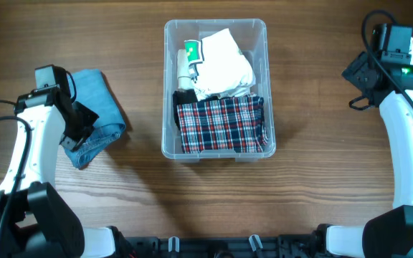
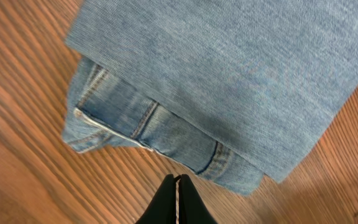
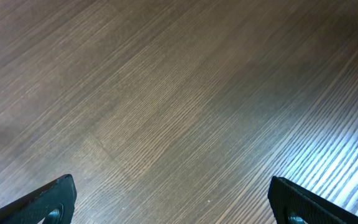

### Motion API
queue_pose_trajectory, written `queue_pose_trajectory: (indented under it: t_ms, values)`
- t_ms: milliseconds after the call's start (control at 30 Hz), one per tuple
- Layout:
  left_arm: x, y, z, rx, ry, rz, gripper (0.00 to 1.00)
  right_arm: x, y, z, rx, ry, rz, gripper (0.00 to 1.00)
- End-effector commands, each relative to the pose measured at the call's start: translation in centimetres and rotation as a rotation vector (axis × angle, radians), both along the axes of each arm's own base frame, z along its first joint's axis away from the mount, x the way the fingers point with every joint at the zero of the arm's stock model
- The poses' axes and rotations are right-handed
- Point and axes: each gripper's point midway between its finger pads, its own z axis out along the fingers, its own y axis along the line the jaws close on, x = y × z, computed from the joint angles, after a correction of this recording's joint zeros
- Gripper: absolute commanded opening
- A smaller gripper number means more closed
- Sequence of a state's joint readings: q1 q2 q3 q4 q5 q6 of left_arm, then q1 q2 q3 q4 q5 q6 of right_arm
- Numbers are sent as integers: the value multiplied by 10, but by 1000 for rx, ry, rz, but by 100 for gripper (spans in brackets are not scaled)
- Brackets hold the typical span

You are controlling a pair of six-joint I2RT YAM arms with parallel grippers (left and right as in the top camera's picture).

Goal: Pack container

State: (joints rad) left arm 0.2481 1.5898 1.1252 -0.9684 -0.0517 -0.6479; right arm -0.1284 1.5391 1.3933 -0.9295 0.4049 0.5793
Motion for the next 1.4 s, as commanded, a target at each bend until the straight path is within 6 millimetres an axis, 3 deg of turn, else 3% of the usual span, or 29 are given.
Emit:
queue_pose_trajectory:
  t_ms: [0,500,767,900,1067,1300,1367]
  values:
    - [2,-5,-11,-37,21,-16,4,-2,-4,-6,-8,16,-14,100]
    - [-11,-2,-55,-46,185,-11,4,-2,-4,-6,-8,16,-13,100]
    - [-17,31,-57,83,216,29,8,-2,-4,-6,-8,16,-13,100]
    - [-21,60,-53,179,221,80,8,-2,-4,-6,-8,16,-14,100]
    - [-11,88,-50,247,155,142,8,-2,-4,-6,-8,16,-13,100]
    - [-5,92,-49,253,125,143,8,-2,-4,-6,-8,16,-13,100]
    - [-4,90,-48,253,132,92,12,-2,-4,-6,-8,16,-14,100]
